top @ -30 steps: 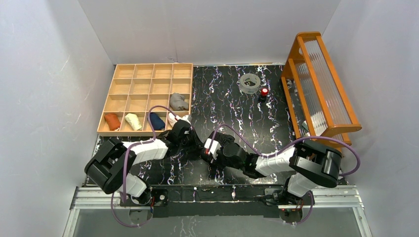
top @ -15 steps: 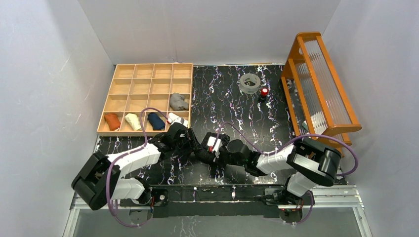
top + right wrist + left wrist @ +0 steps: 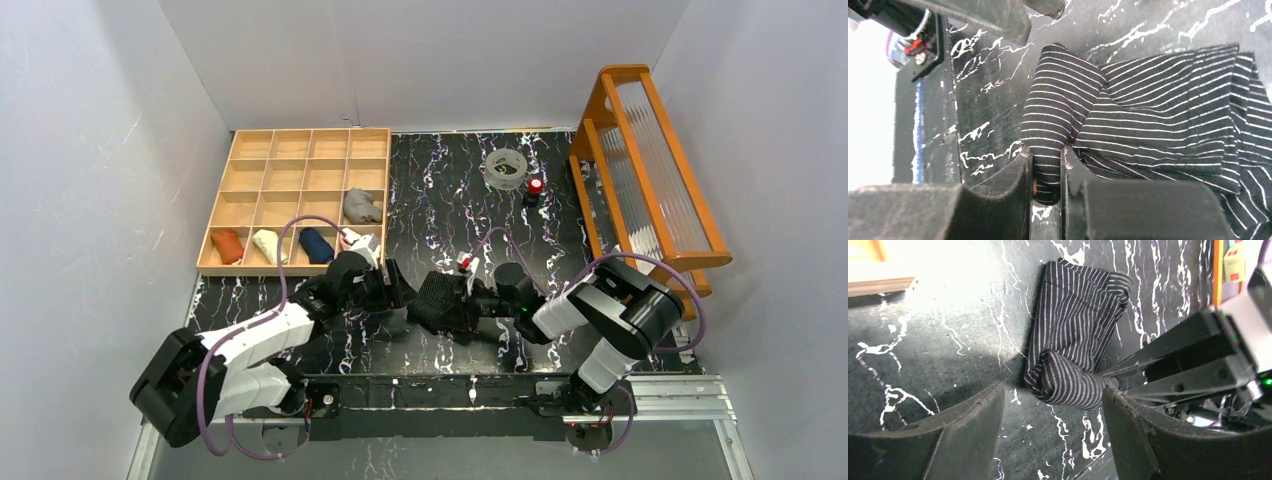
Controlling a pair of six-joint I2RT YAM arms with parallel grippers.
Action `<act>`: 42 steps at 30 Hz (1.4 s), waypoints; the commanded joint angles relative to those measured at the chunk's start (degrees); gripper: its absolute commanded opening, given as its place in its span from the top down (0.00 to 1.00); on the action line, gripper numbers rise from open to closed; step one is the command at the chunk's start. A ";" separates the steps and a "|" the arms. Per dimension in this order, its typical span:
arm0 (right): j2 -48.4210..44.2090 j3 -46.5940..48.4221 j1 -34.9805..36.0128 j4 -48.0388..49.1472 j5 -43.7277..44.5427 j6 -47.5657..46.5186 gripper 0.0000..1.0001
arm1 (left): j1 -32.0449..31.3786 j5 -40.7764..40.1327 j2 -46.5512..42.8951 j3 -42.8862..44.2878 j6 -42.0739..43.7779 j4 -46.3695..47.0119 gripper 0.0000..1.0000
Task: Roll the underwear
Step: Roll the underwear to the center of the board.
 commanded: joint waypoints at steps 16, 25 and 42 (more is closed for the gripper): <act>14.18 -7.38 -10.95 20.76 -12.08 21.94 0.90 | -0.42 19.02 9.98 7.69 32.60 5.34 0.23; 12.10 -6.35 -11.74 14.56 -12.86 18.56 0.89 | -3.11 31.45 9.61 11.26 72.90 -4.99 0.19; 7.80 -5.89 -12.09 7.28 -12.11 13.91 0.87 | -7.66 28.31 23.53 18.89 87.32 -13.04 0.31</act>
